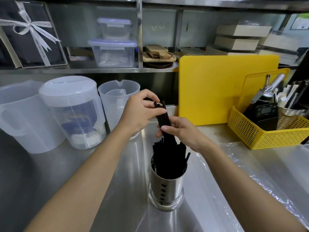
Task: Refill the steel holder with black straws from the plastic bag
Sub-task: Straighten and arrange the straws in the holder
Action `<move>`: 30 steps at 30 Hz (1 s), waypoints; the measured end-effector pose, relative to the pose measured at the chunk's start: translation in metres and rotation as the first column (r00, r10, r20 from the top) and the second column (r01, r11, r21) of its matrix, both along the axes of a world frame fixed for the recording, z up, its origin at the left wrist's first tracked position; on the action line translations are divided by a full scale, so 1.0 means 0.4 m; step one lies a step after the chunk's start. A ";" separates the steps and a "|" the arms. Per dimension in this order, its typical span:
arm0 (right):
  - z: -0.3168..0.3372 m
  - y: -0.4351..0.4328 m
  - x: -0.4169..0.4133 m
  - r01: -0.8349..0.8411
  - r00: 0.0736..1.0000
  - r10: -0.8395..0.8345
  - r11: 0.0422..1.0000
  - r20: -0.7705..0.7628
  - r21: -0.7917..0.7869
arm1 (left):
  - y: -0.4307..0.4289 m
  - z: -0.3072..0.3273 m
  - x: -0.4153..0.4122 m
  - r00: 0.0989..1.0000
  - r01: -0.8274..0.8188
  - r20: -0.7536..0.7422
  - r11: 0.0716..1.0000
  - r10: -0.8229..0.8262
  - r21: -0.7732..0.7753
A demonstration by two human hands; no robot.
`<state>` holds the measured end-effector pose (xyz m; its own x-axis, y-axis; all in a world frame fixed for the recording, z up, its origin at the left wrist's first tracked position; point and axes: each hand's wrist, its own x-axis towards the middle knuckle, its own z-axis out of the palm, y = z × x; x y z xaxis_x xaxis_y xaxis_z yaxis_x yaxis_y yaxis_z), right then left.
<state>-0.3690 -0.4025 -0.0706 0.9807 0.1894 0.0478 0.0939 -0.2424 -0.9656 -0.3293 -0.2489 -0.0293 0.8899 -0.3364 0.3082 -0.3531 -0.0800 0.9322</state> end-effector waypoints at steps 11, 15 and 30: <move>0.041 0.018 0.004 -0.087 0.986 0.063 0.984 0.156 0.153 | -0.016 -0.019 -0.010 0.944 0.241 -0.194 0.959 -0.267 -0.147; 0.052 0.022 -0.004 -0.106 0.985 0.079 0.979 0.154 0.172 | -0.035 -0.035 -0.010 0.957 0.225 -0.171 0.971 -0.236 -0.079; 0.019 -0.088 -0.038 -0.009 0.984 -0.084 0.859 0.158 0.512 | 0.014 0.032 0.042 0.809 -0.298 -0.460 0.420 -0.366 -0.857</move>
<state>-0.3840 -0.4377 -0.0630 0.9547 0.0563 0.2924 0.2672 0.2712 -0.9247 -0.3124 -0.2431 -0.0167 0.9762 -0.2110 -0.0504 0.2110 0.8699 0.4459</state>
